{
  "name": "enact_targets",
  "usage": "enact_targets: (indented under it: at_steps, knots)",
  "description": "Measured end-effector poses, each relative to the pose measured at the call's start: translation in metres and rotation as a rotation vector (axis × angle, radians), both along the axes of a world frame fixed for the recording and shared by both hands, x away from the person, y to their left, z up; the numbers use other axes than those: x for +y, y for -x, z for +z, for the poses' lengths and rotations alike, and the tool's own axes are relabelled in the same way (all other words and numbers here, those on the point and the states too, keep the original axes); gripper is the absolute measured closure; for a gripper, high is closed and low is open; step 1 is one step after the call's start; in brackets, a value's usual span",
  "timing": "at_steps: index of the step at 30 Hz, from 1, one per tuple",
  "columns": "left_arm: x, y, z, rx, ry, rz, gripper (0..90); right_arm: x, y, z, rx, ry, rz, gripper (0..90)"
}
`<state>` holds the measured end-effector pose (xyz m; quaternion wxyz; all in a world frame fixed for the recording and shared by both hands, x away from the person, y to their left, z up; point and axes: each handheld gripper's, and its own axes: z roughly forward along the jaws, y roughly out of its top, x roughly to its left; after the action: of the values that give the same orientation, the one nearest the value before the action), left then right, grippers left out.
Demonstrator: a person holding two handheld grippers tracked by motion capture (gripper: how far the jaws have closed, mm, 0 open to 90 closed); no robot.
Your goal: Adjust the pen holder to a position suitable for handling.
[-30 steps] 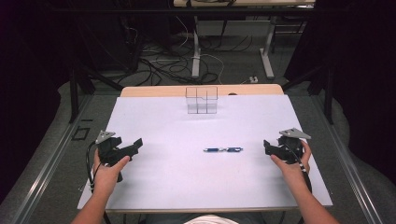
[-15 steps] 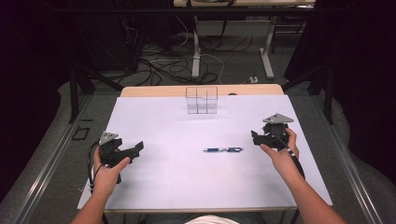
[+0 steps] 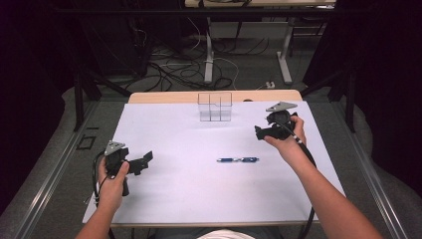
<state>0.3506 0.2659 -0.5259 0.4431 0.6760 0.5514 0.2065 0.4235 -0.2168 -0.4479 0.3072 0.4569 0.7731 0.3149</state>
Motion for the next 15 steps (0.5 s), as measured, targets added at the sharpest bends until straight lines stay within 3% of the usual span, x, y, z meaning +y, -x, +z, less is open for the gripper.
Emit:
enact_targets:
  at_steps: [3,4,6,15]
  knots:
    - [0.001,0.0,0.0,-0.004,-0.001,-0.001,0.2,0.005,-0.006,0.005,0.005,0.008,0.008,6.6]
    - [0.001,0.0,0.0,-0.005,0.0,-0.002,0.2,0.01,-0.012,0.011,0.011,0.021,0.036,1.5]
    - [0.002,0.0,0.0,-0.008,0.002,-0.001,0.2,0.016,-0.018,0.015,0.004,0.033,0.065,0.5]
    - [0.003,0.0,-0.002,0.001,-0.004,-0.005,0.2,0.035,-0.044,0.027,0.019,0.064,0.159,2.8]
